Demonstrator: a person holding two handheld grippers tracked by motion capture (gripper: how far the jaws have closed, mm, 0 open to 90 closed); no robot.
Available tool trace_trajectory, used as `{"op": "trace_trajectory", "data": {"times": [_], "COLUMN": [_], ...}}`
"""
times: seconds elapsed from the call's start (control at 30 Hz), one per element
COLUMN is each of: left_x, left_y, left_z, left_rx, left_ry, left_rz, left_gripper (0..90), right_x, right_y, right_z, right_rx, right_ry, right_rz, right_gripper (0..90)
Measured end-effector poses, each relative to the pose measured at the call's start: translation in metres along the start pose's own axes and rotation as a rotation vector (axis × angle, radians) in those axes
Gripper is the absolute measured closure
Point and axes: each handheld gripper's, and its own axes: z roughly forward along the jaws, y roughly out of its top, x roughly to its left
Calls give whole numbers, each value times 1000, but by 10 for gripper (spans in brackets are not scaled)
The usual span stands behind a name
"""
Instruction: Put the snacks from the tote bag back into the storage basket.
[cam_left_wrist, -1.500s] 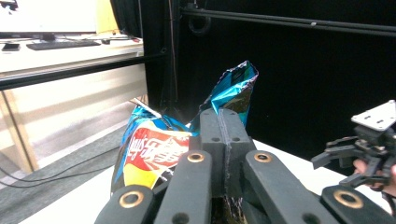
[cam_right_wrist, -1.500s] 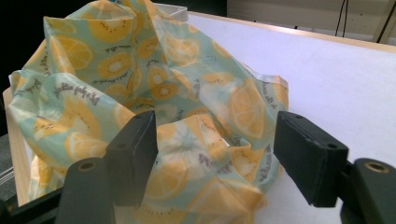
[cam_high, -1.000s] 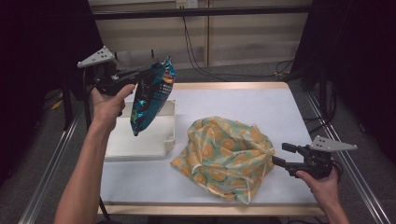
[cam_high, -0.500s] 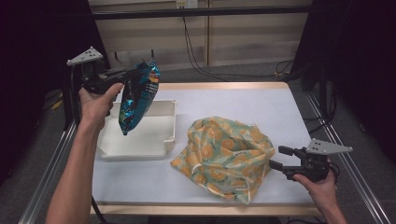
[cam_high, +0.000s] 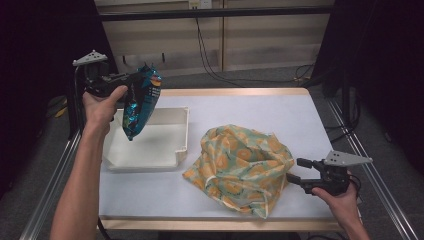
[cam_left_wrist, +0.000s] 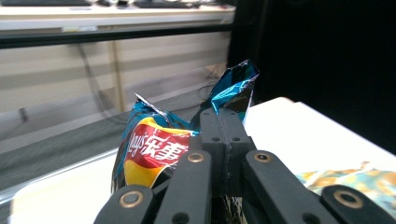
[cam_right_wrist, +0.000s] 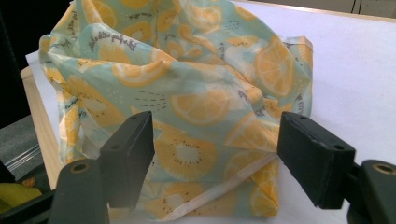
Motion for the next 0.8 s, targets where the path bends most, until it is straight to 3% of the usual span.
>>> {"op": "trace_trajectory", "data": {"times": [0.57, 0.8], "left_x": [13, 18], "left_y": [-9, -15], "left_z": [18, 30], "left_rx": [11, 46], "left_ry": [24, 35], "left_rz": [-32, -28], "left_gripper": [900, 900], "right_x": [3, 5], "right_y": [0, 0], "right_z": [-1, -1], "right_rx": [-11, -22], "right_ry": [7, 5], "right_rz": [-3, -4], "right_gripper": [243, 211]}}
